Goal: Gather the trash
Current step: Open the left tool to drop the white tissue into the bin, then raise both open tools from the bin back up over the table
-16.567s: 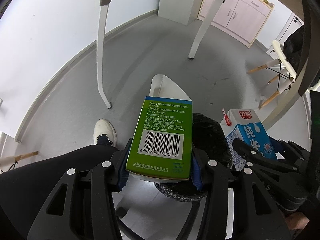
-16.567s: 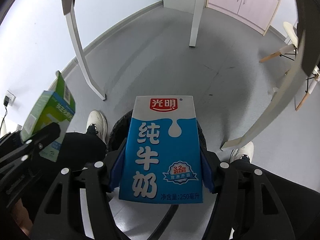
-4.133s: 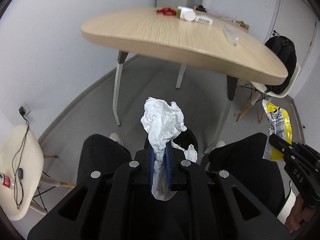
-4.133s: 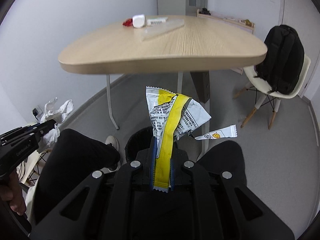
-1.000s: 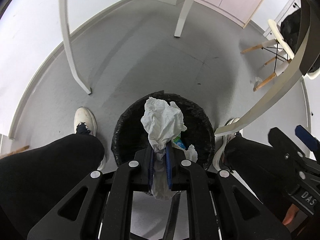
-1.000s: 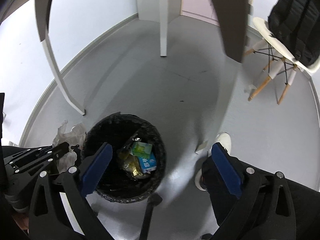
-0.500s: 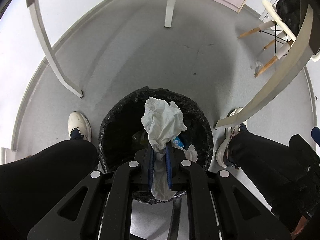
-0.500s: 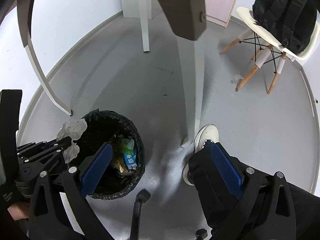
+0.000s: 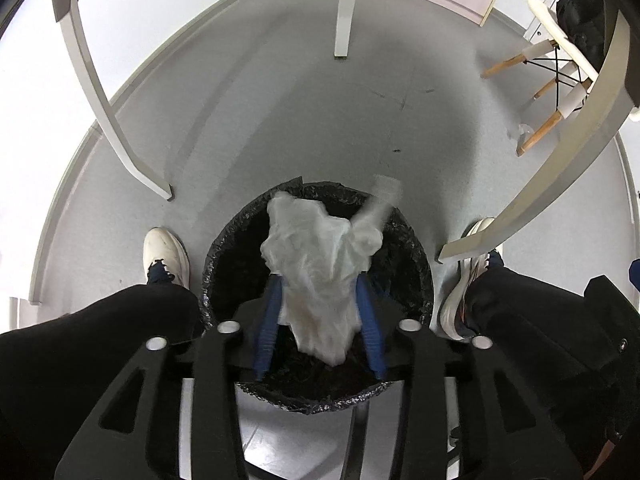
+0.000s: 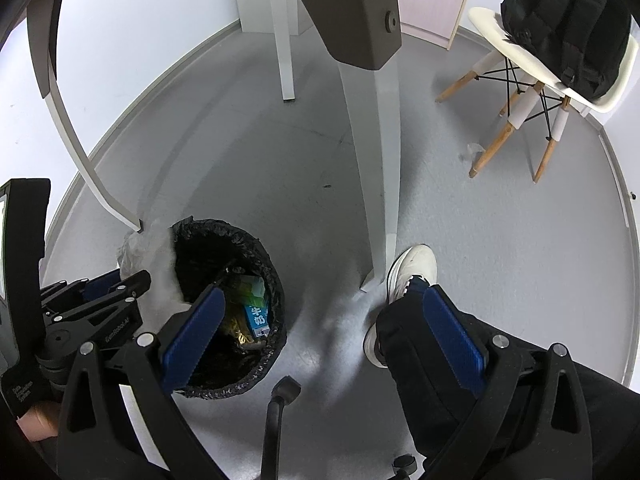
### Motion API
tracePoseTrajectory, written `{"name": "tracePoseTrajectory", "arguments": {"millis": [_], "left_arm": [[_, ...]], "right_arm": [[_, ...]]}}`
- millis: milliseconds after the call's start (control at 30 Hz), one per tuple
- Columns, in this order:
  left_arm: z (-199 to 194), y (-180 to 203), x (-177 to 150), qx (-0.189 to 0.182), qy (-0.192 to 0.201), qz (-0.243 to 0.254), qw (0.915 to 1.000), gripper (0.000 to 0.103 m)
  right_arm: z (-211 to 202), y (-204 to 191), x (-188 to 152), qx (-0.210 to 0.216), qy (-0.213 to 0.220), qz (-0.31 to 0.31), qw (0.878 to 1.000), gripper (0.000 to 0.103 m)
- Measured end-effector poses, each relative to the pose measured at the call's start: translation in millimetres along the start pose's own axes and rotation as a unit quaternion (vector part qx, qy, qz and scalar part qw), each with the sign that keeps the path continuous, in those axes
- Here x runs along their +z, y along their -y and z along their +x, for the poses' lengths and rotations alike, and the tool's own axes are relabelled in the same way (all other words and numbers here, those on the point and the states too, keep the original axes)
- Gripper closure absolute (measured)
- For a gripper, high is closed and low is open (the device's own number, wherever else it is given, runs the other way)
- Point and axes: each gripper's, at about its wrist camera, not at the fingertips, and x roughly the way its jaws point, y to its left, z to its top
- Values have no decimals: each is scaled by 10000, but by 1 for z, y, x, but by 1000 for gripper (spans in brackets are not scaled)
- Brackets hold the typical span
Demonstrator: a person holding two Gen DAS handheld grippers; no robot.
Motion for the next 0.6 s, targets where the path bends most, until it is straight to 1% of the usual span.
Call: {"name": "tracePoseTrajectory", "arguments": {"millis": [67, 167, 300, 367, 500, 600], "left_arm": [[-2, -1, -1, -2, 44, -16, 10000, 44], [-4, -2, -2, -26, 104, -3, 9999, 35], [-7, -4, -3, -63, 157, -37, 9998, 27], [-10, -6, -4, -59, 212, -72, 9997, 19], [-18, -12, -5, -72, 325, -161, 9993, 10], [-28, -15, -6, -100, 478, -211, 9986, 6]], "right_arm": [[0, 0, 1, 0, -4, 1, 10000, 8], [-1, -1, 1, 12, 0, 7, 10000, 8], [-3, -3, 1, 23, 17, 19, 10000, 8], [-4, -3, 1, 21, 27, 21, 10000, 8], [-7, -5, 1, 38, 57, 21, 10000, 8], [-9, -7, 1, 72, 70, 28, 9999, 8]]}}
